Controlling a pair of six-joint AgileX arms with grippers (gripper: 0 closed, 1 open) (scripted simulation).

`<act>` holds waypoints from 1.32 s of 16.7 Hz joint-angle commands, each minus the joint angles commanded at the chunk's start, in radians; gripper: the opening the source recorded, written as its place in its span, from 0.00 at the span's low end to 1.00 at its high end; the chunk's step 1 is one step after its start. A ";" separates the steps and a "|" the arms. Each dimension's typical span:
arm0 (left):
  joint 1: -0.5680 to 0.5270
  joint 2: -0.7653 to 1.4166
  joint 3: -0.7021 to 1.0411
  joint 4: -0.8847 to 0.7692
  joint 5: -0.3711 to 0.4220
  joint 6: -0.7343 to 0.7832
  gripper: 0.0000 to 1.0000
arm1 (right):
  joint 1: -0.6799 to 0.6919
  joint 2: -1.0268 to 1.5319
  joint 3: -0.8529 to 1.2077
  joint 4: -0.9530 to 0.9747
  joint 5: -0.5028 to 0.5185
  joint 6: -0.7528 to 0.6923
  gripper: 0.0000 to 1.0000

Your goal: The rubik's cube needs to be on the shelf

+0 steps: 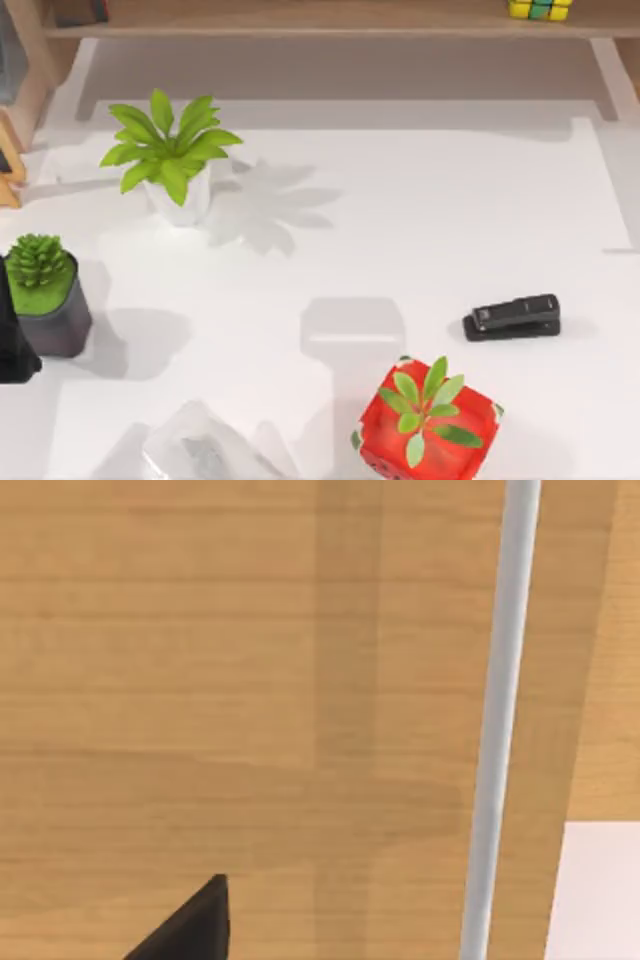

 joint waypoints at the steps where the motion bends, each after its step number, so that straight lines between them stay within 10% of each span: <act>1: 0.000 0.000 0.000 0.000 0.000 0.000 1.00 | 0.000 0.000 0.000 0.000 0.000 0.000 1.00; 12: 0.000 0.000 0.000 0.000 0.000 0.000 1.00 | 0.059 0.025 0.079 -0.055 0.059 -0.001 1.00; 22: 0.000 0.000 0.000 0.000 0.000 0.000 1.00 | 0.059 0.025 0.079 -0.055 0.059 -0.001 0.25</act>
